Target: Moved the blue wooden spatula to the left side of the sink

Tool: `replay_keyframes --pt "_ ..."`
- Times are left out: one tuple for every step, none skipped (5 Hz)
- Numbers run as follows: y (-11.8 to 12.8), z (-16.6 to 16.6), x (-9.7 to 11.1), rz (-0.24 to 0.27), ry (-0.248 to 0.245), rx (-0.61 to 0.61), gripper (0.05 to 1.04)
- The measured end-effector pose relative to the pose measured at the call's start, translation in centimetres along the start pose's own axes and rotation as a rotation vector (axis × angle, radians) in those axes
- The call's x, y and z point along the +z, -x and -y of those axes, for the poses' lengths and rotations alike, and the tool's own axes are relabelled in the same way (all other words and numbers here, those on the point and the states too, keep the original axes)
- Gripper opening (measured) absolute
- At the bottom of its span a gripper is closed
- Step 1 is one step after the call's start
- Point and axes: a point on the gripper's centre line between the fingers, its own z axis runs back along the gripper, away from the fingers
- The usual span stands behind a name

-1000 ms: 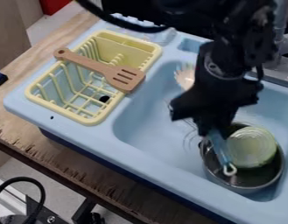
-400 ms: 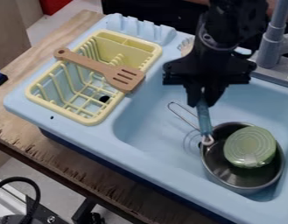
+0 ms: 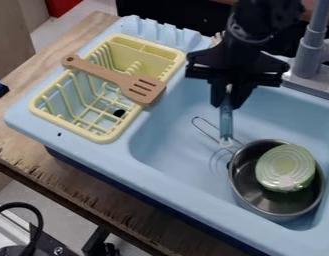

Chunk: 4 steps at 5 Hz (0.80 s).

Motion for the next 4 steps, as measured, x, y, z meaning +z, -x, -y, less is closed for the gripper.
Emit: replay_keyframes --pt "-1.0 -0.7 -1.0 0.017 -0.031 -0.005 0.212" --pt "-1.8 -1.1 -1.5 0.079 -0.032 -0.031 0.212" --pt "-1.9 -1.8 -2.3 0.082 -0.025 -0.062 0.212" --pt "-1.9 -2.4 -2.6 0.045 -0.011 -0.079 0.212"
